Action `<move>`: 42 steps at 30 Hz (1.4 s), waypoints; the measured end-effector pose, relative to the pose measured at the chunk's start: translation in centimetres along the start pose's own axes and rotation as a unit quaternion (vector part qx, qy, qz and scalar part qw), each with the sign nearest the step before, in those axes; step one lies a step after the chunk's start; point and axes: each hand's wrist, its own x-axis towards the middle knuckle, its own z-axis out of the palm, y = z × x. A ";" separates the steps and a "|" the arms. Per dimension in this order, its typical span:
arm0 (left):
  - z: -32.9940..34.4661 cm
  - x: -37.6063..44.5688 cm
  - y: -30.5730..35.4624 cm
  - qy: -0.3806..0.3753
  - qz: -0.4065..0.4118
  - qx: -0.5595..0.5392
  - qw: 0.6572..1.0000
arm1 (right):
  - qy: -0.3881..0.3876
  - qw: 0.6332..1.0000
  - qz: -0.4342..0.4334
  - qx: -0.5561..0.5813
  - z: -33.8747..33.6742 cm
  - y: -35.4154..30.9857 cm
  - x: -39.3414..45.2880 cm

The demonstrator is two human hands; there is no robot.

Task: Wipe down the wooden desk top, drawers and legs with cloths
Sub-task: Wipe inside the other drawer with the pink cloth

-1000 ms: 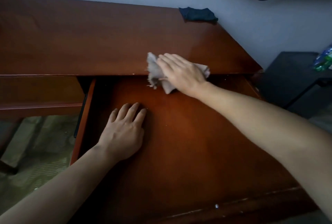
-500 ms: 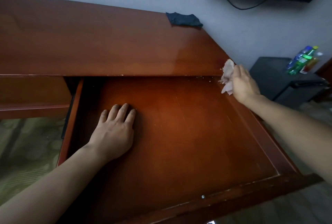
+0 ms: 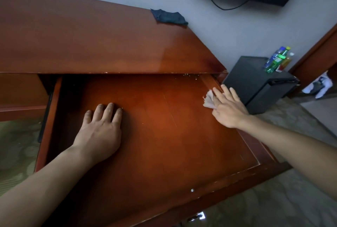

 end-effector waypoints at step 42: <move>-2.3 -0.5 -3.2 0.123 -0.086 -0.170 0.974 | 0.164 0.879 0.065 0.442 -11.1 -15.3 0.3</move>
